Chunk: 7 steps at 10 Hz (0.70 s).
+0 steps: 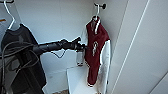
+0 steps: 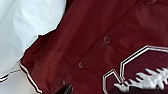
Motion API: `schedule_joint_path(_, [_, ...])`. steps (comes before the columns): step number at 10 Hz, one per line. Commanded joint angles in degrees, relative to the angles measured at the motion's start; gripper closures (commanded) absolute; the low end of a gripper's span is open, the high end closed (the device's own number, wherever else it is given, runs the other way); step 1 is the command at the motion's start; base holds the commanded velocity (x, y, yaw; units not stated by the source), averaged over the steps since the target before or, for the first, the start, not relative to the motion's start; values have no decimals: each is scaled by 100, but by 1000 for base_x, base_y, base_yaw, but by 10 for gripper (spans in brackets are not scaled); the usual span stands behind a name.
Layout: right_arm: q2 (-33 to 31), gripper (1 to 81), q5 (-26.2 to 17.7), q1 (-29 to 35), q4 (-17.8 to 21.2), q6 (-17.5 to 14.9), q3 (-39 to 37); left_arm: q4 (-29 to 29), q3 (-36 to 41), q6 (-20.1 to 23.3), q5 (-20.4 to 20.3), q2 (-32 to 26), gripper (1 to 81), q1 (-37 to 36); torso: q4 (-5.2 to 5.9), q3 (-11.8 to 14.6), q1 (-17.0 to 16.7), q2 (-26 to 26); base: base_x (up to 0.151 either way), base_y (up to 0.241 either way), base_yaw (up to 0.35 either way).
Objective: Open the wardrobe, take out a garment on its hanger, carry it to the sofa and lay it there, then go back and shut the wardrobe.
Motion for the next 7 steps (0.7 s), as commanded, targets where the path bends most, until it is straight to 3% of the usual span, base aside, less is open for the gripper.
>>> schedule_joint_path(1, [-16,10,-303,161,39,7,-2,-21,-350,-714,-557,26,10,-1519,0,0,0,-2,0,0,0])
schedule_joint_path(4, [-7,10,-294,152,39,7,-2,-21,-788,-1459,-900,96,10,-1889,-2,-2,2,0,0,0,0])
schedule_joint_path(7, [11,10,-268,108,47,15,16,-29,-1403,-1996,-1066,579,10,-2223,0,-2,2,0,0,0,0])
